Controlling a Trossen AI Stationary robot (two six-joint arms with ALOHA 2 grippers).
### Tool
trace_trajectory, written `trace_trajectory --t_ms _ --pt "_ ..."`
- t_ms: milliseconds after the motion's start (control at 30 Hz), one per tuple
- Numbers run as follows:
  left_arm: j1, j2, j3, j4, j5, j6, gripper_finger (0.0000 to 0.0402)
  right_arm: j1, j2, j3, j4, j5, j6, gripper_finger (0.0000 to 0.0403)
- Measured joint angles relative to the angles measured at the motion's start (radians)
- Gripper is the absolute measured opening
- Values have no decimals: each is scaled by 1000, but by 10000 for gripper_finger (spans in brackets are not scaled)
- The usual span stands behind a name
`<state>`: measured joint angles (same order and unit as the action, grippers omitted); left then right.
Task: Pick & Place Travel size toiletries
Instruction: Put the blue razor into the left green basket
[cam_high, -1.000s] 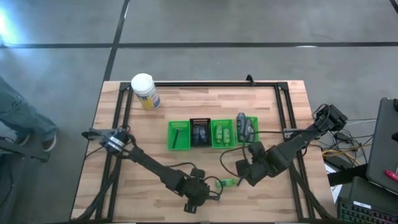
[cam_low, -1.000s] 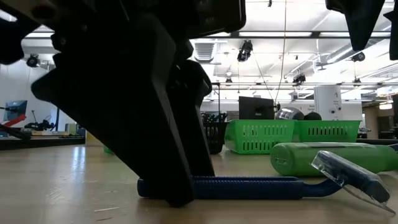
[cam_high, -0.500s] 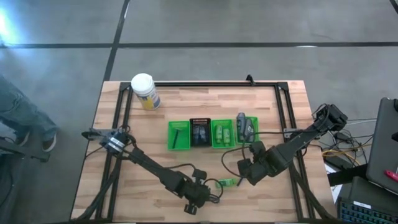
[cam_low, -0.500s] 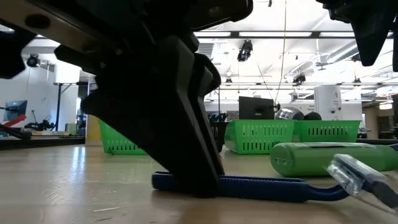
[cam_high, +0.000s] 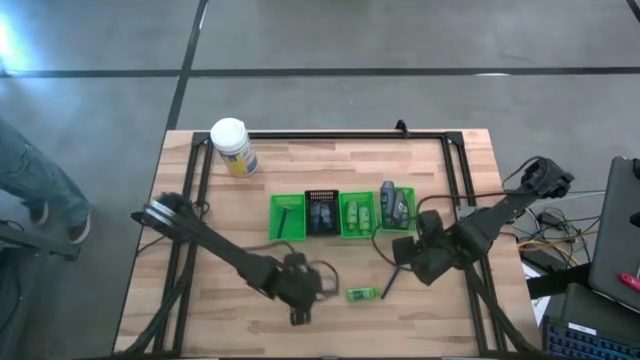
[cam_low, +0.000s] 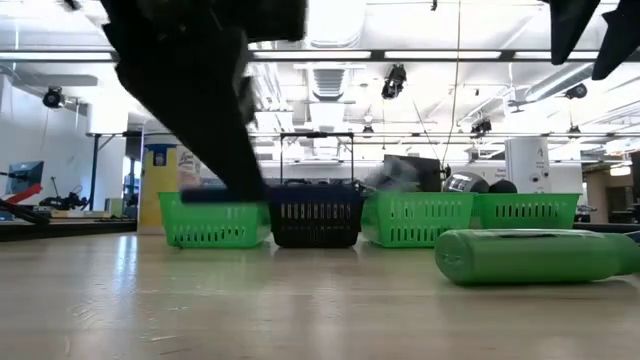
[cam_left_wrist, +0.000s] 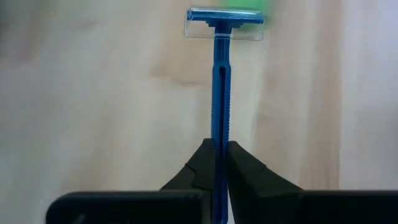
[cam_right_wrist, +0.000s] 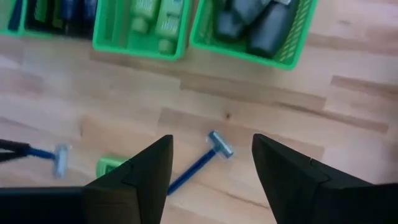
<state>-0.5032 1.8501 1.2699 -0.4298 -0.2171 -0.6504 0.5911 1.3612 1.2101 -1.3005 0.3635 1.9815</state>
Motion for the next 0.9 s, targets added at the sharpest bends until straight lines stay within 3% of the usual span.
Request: trace_trajectory --t_ms 100,267,400,533,633,900 --pt "0 -159 -143 57 -84 -250 20 0 -14 -17 -4 6 17 211" --pt "17 -443 -397 130 -317 -693 20 0 -19 -58 -2 6 45 211" --pt "87 -611 -544 137 -429 -925 18 0 -20 -84 5 5 60 217" --pt "210 -660 -610 141 -414 -924 18 0 -23 -101 10 3 61 214" --pt "308 -649 -615 157 -333 -876 23 0 -27 -112 20 3 60 209" --pt "391 -583 -600 154 -238 -835 108 0 -30 -122 28 2 51 206"
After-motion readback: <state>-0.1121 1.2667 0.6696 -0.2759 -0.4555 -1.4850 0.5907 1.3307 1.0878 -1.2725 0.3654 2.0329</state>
